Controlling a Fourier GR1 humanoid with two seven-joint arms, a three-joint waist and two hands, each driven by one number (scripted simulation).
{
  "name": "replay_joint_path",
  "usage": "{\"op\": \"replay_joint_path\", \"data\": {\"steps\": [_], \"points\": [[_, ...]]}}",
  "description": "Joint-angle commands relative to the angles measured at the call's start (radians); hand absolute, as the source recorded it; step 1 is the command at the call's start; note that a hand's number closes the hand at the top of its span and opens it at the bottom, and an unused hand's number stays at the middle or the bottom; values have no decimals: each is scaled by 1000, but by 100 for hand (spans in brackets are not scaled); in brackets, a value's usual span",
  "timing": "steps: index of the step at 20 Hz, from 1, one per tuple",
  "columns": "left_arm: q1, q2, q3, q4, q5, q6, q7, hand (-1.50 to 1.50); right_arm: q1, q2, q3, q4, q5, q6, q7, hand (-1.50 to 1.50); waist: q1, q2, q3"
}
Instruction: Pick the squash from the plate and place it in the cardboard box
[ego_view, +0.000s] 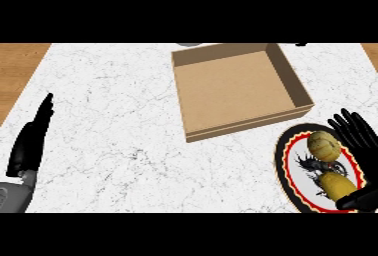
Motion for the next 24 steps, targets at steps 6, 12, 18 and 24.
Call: {"op": "replay_joint_path", "data": {"steps": [6,12,18,24], "points": [[-23,16,2,14,-13,-26,-16,0,-116,-119,-33,218,174,109,-315,-150,13,4,-1],[-32,-4,-3,41,-25,-22,-41,0,-193,-228,98,230,413,7,-391,-150,31,9,-4],[-33,17,1,10,-23,-42,-4,0,-237,-280,249,281,629,-102,-478,-150,31,-1,-5],[-32,20,25,69,-16,-73,-54,0,-380,-229,339,432,716,-114,-506,-150,27,3,-8]]}}
